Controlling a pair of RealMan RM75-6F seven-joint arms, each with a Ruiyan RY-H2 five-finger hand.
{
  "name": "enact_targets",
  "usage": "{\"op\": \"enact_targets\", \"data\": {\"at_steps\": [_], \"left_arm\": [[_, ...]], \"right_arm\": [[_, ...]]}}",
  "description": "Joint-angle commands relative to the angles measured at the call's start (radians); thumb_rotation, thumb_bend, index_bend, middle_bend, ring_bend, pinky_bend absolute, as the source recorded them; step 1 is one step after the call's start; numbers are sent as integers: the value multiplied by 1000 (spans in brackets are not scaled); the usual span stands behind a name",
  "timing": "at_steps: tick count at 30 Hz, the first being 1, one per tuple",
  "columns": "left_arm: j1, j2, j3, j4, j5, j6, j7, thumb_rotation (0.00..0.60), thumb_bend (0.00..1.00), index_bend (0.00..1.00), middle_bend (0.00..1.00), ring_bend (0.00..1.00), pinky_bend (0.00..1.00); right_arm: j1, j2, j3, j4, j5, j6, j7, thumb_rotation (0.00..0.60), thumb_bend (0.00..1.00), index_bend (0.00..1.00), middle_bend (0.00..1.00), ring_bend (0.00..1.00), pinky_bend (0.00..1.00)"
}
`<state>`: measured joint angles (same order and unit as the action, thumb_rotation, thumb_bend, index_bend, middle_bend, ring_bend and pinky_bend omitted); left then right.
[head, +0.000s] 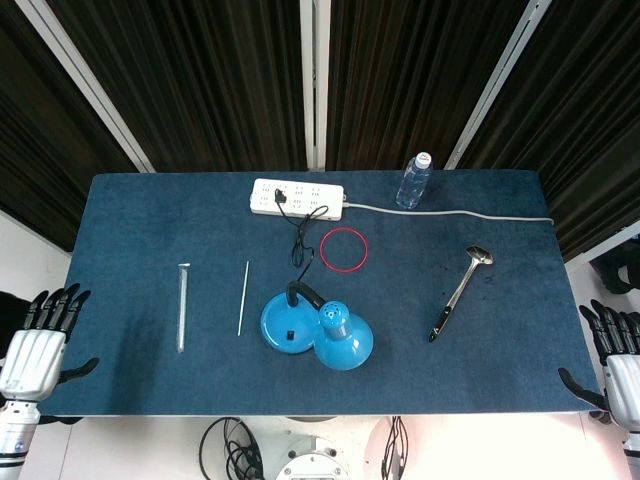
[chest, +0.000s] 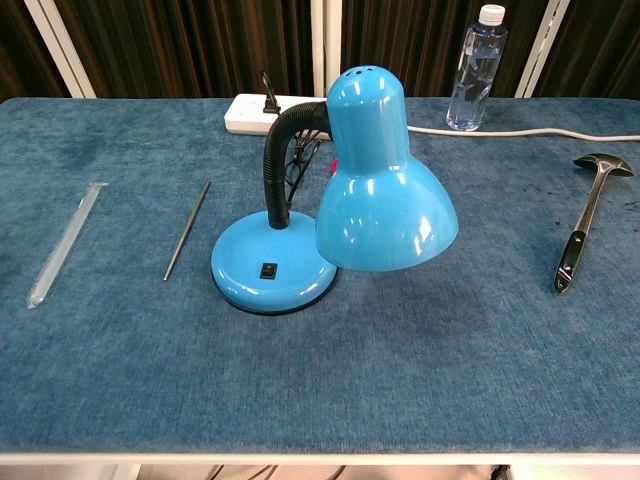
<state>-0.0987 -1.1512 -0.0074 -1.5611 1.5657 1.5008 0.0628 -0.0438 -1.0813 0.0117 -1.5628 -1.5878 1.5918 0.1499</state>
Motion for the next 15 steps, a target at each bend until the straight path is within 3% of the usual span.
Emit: {"op": "enact_targets", "data": {"at_steps": [1, 15], "left_arm": [[0, -1, 0, 1, 0, -1, -1, 600, 0, 66, 4, 0, 0], [-7, -3, 3, -9, 16, -5, 10, 600, 0, 66, 3, 0, 0]], "right_arm": [[0, 0, 0, -1, 0, -1, -2, 600, 171, 0, 0, 0, 0], [0, -2, 2, 1, 4, 0, 2, 600, 170, 0, 0, 0, 0]]}}
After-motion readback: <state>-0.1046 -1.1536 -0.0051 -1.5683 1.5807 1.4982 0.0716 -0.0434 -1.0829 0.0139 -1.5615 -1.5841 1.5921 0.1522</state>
